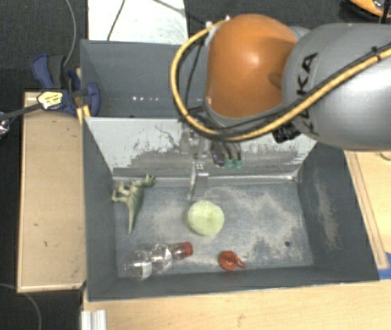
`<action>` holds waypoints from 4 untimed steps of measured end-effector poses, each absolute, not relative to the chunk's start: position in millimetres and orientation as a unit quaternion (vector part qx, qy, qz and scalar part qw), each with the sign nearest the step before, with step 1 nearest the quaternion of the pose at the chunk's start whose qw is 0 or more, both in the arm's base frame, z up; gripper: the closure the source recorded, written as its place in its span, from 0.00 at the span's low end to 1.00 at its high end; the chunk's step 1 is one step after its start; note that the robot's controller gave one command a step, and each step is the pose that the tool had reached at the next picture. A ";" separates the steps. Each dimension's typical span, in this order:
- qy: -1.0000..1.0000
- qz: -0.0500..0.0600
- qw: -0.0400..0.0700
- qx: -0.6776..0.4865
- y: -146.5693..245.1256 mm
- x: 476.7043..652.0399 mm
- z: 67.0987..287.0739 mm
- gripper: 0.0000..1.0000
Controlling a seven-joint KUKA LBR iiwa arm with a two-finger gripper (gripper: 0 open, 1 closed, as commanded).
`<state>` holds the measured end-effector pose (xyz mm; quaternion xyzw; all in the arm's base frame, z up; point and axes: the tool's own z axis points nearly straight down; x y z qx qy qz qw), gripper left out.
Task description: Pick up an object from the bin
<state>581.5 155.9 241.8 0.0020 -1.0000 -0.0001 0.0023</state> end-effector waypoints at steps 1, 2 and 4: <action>-1.000 -0.001 -0.002 0.000 154.9 582.9 247.0 0.00; -1.000 -0.002 -0.003 0.001 136.5 560.7 201.7 0.00; -0.994 0.000 -0.001 0.108 118.4 549.1 201.7 0.00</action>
Offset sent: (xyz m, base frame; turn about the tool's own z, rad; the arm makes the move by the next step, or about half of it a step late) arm -0.0422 -0.0376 -0.0839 0.0009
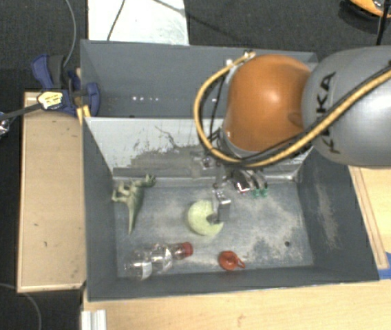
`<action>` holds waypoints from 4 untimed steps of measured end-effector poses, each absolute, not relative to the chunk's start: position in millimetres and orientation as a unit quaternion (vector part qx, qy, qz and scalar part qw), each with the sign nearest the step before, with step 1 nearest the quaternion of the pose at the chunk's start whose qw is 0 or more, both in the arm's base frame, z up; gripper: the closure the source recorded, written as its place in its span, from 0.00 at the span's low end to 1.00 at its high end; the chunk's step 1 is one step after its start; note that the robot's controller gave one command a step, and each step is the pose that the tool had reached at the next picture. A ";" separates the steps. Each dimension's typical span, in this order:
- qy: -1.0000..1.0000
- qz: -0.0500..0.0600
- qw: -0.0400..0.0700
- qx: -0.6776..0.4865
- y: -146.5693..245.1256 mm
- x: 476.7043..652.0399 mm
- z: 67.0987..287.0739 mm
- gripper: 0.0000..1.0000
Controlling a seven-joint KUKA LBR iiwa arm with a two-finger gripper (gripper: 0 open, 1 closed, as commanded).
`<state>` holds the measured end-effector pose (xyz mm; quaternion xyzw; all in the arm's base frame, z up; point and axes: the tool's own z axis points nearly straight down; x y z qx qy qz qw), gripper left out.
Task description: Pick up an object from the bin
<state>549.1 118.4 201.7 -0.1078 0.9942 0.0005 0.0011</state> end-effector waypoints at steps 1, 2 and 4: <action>0.981 0.001 0.008 -0.192 106.4 557.2 174.7 0.00; 0.988 0.001 0.004 -0.156 100.4 555.9 120.8 0.00; 0.963 0.001 0.006 -0.268 94.7 563.7 82.8 1.00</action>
Offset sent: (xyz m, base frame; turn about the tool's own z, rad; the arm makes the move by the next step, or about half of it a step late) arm 0.0056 -0.0197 -0.0941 -0.0860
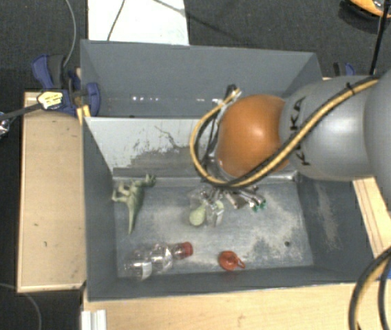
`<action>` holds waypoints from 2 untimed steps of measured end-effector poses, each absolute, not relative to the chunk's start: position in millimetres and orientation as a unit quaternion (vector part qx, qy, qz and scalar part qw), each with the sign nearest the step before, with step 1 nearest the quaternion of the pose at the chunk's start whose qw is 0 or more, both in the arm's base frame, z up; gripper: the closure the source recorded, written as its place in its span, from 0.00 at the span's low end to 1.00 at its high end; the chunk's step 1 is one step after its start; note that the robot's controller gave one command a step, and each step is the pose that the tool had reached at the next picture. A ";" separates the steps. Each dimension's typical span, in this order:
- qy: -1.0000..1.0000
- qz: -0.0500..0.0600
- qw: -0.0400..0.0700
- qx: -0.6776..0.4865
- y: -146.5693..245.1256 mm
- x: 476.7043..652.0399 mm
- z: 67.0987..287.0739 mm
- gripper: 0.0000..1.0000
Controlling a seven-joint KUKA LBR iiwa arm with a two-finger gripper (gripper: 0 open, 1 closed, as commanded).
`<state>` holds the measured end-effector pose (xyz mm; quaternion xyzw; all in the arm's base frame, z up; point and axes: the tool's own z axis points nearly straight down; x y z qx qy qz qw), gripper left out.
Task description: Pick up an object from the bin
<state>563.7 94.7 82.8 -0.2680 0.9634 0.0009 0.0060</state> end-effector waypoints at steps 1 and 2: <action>0.964 0.001 0.006 -0.267 94.7 563.7 82.8 1.00; 0.961 0.001 0.007 -0.278 94.1 572.5 78.5 1.00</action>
Offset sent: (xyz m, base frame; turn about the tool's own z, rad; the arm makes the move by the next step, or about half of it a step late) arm 0.0197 -0.0033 -0.0128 -0.0494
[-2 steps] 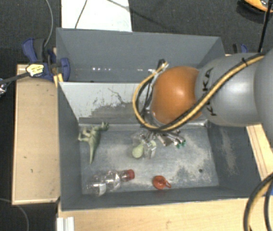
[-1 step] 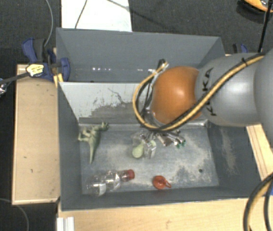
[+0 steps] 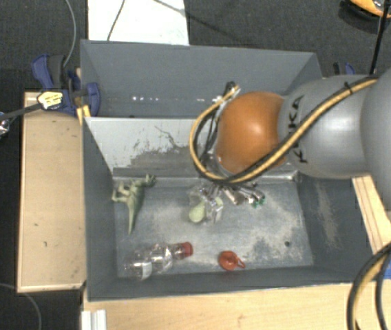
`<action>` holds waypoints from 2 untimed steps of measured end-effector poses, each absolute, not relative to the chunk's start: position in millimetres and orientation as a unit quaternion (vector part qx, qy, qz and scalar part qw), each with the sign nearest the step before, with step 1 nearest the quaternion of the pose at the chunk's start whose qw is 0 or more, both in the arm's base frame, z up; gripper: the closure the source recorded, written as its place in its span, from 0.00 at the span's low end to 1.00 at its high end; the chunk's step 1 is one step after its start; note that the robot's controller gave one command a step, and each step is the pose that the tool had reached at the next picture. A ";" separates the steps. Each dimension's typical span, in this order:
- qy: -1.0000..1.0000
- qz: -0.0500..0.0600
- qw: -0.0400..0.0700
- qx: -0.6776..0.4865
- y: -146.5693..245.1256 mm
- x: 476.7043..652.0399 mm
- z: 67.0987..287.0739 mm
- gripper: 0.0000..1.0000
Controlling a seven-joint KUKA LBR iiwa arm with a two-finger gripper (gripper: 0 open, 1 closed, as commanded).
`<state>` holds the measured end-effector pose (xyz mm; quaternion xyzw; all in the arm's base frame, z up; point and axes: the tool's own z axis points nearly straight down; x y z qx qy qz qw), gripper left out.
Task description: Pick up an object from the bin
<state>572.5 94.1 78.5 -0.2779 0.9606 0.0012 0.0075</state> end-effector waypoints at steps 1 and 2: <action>0.955 0.002 0.011 -0.295 86.9 581.7 73.2 1.00; 0.954 0.001 0.011 -0.299 91.6 583.4 72.8 1.00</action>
Offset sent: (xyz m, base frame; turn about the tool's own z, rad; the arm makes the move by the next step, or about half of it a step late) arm 0.0106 0.0029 -0.0085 -0.0585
